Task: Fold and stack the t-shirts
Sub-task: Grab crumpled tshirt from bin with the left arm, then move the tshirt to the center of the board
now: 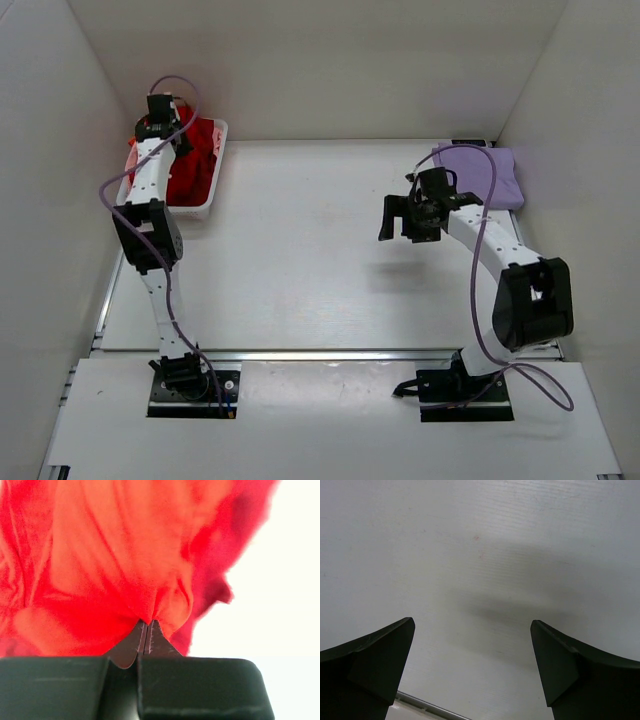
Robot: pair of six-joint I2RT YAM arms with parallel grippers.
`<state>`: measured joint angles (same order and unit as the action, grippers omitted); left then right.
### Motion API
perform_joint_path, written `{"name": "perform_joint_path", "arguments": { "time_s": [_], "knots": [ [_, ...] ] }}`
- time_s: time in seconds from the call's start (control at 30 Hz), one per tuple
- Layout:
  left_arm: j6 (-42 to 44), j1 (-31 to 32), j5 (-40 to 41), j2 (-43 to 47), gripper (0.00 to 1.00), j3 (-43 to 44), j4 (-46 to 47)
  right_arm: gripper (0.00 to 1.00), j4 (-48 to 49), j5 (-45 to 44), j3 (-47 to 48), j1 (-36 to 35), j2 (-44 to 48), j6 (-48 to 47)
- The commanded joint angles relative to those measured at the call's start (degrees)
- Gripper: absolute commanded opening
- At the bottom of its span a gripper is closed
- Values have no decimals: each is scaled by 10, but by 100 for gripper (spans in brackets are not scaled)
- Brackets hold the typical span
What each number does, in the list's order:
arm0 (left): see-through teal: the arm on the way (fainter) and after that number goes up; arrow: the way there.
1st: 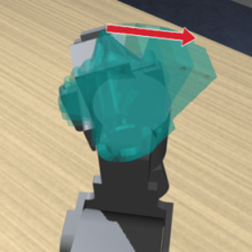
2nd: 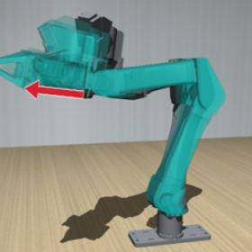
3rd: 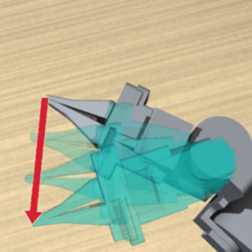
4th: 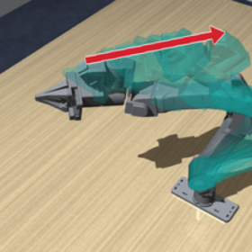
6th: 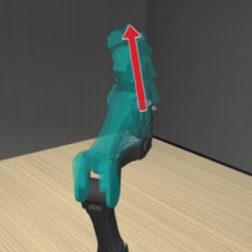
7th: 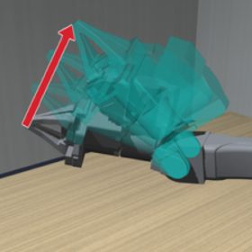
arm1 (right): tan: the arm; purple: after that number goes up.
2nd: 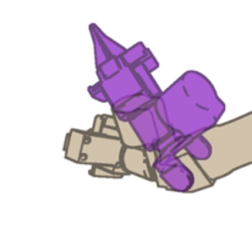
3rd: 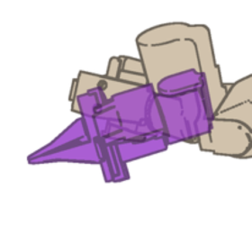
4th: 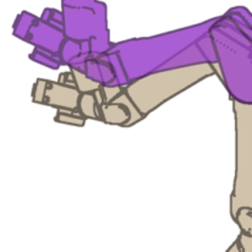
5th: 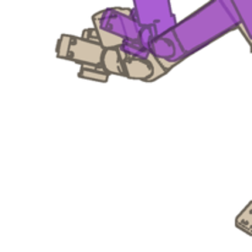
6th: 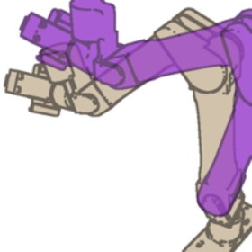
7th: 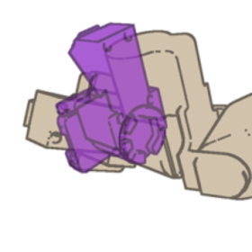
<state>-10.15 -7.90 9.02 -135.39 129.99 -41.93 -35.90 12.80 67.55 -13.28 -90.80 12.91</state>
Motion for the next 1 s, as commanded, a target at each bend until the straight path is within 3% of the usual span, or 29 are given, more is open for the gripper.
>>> {"name": "perform_joint_path", "arguments": {
  "time_s": [0.0,0.03,0.13,0.33,0.4,0.47,0.57,0.73,0.77,0.8,0.83,0.97],
  "knots": [
    [-28,57,-87,208,0,-17,86,99,43,6,-40,-5,62,31],
    [-38,71,-143,241,0,8,65,99,61,6,-57,-3,77,34],
    [-41,101,-201,274,0,74,5,99,72,8,-72,-2,94,39],
    [-119,145,-304,490,0,-150,167,99,84,-7,-87,-6,136,41],
    [-132,157,-341,508,0,-159,160,99,91,-1,-99,-1,158,44],
    [-117,182,-327,522,0,-187,150,99,99,-1,-110,3,178,51],
    [-114,221,-315,551,0,-318,168,99,112,10,-136,11,210,62],
    [-127,214,-300,588,0,-553,218,99,115,14,-165,21,242,63],
    [-129,214,-300,588,5,-600,217,100,110,16,-171,21,245,62],
    [-130,200,-310,591,24,-629,224,99,109,17,-176,17,252,63],
    [-130,186,-315,590,36,-675,236,99,110,15,-176,19,254,66],
    [-124,158,-318,610,55,-789,253,99,116,26,-193,-21,254,63]
  ]
}}
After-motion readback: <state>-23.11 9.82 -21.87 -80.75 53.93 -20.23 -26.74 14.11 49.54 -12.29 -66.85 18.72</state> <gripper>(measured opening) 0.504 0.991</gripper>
